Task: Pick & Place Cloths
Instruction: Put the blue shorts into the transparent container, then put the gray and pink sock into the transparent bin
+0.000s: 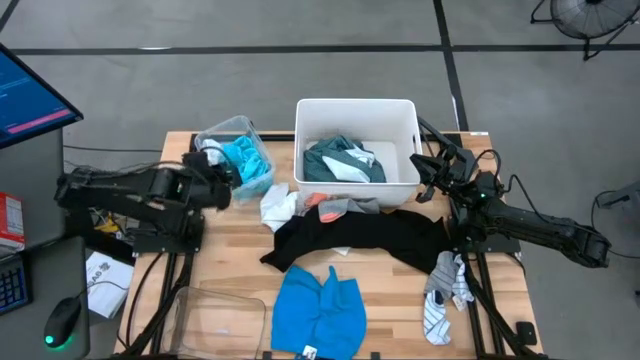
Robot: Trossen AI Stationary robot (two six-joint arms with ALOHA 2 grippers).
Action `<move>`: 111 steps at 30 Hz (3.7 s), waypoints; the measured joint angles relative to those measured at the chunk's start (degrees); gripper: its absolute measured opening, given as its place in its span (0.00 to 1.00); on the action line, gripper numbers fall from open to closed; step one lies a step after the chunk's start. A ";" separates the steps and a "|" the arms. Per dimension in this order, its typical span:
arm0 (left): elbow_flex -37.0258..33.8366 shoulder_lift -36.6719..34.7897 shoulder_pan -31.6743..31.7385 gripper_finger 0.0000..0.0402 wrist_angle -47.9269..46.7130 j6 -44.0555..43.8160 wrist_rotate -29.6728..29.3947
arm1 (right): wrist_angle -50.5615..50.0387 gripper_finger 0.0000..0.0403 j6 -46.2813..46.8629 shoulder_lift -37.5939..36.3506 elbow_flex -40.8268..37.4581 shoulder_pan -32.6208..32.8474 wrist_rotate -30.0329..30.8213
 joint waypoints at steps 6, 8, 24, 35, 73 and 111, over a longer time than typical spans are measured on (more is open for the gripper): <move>0.00 0.12 14.06 0.00 9.13 19.78 15.94 | -0.02 0.09 0.01 0.00 0.00 0.00 0.00; 0.00 0.43 18.29 0.00 12.52 25.35 20.64 | 0.00 0.09 -0.01 0.00 -0.01 -0.01 0.00; 4.11 10.90 41.22 0.00 16.63 52.55 44.10 | 0.00 0.09 0.00 0.01 0.01 0.00 0.00; 9.33 23.18 44.75 0.00 11.73 62.94 45.60 | 0.00 0.09 0.01 0.01 0.01 -0.02 0.00; 6.68 37.86 54.23 0.00 16.87 74.35 56.60 | -0.01 0.09 0.00 0.02 0.00 0.00 0.00; -2.97 12.82 53.66 0.66 24.04 70.16 59.71 | -0.01 0.09 0.01 0.02 -0.01 -0.02 0.00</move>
